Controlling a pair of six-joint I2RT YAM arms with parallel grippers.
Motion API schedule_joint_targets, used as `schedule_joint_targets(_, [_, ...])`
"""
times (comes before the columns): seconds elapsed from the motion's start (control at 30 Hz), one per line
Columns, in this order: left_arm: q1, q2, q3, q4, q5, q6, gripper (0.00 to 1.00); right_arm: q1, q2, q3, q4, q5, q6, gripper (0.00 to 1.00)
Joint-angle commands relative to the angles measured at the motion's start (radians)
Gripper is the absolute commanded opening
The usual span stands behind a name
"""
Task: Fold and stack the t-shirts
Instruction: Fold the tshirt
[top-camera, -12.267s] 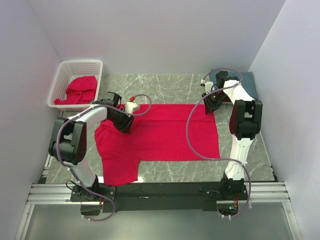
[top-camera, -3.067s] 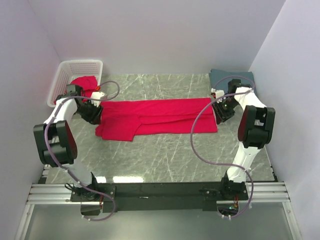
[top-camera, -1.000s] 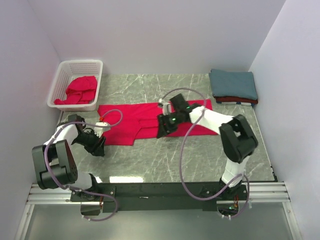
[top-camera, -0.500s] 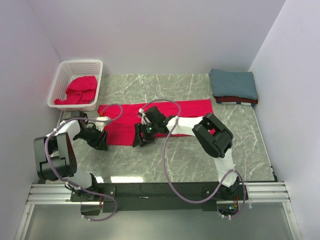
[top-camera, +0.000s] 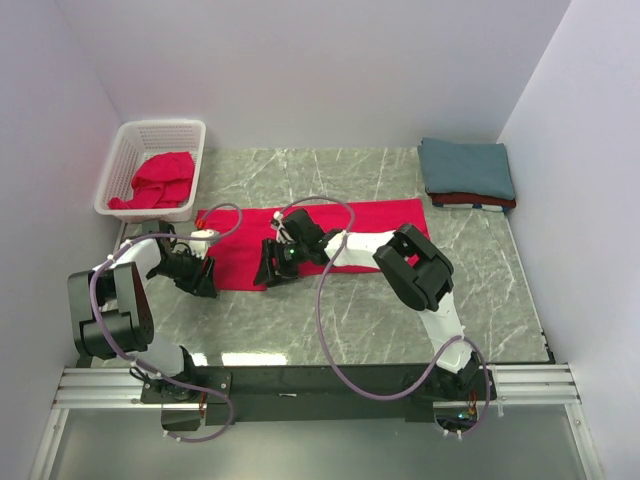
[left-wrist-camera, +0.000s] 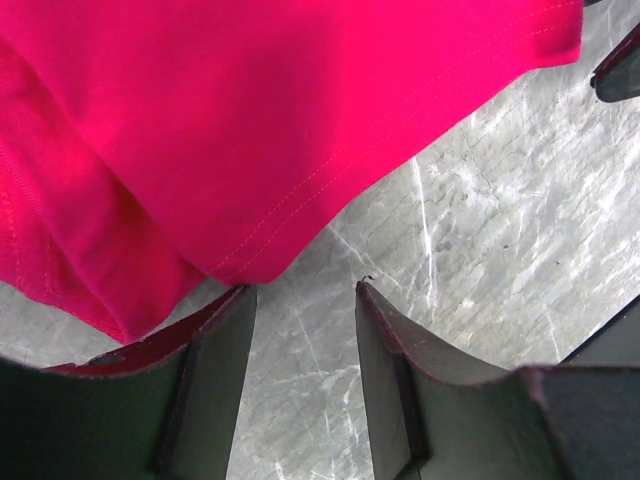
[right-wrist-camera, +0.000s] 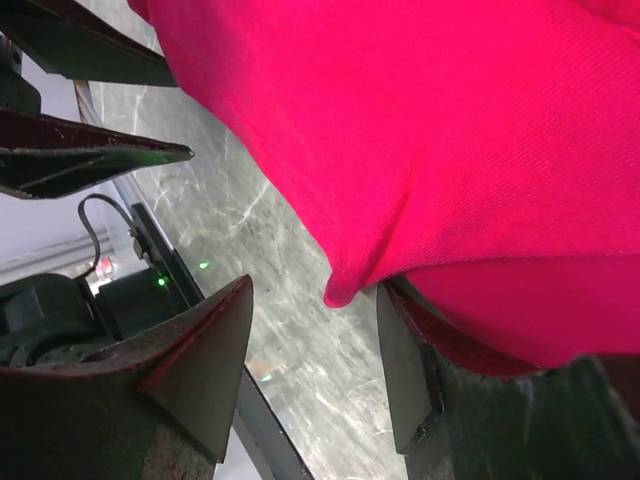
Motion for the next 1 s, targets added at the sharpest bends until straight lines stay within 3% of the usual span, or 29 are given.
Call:
schedule_joint_targets(0.0, [-0.005,0.005,-0.009,0.055,-0.062,-0.008,0.52,0.015,0.059,0.006,-0.019,0.060,0.015,0.60])
schedule_joint_targets(0.1, [-0.005,0.001,-0.018,0.089,-0.084,-0.040,0.52,0.015,0.071,0.004,-0.019,0.052,0.020,0.52])
schedule_joint_targets(0.23, [-0.004,0.028,0.005,0.089,-0.064,-0.078,0.54,0.013,0.065,-0.005,-0.019,0.040,0.020,0.31])
schedule_joint_targets(0.33, [-0.004,0.042,0.012,0.106,-0.079,-0.104,0.54,0.015,0.062,-0.003,-0.020,0.039,0.015,0.21])
schedule_joint_targets(0.53, [-0.004,0.016,-0.009,0.117,-0.111,-0.100,0.50,0.011,0.073,0.003,-0.020,0.032,0.017,0.07])
schedule_joint_targets(0.63, [-0.005,0.017,-0.012,0.129,-0.122,-0.109,0.42,0.013,0.073,0.003,-0.019,0.032,0.015,0.00])
schedule_joint_targets(0.9, [-0.002,-0.038,0.006,0.057,-0.061,-0.080,0.03,0.008,0.019,0.014,-0.019,0.017,-0.023,0.00])
schedule_joint_targets(0.97, [-0.005,-0.050,0.020,0.020,-0.035,-0.066,0.01,-0.001,0.002,0.033,-0.020,-0.003,-0.020,0.00])
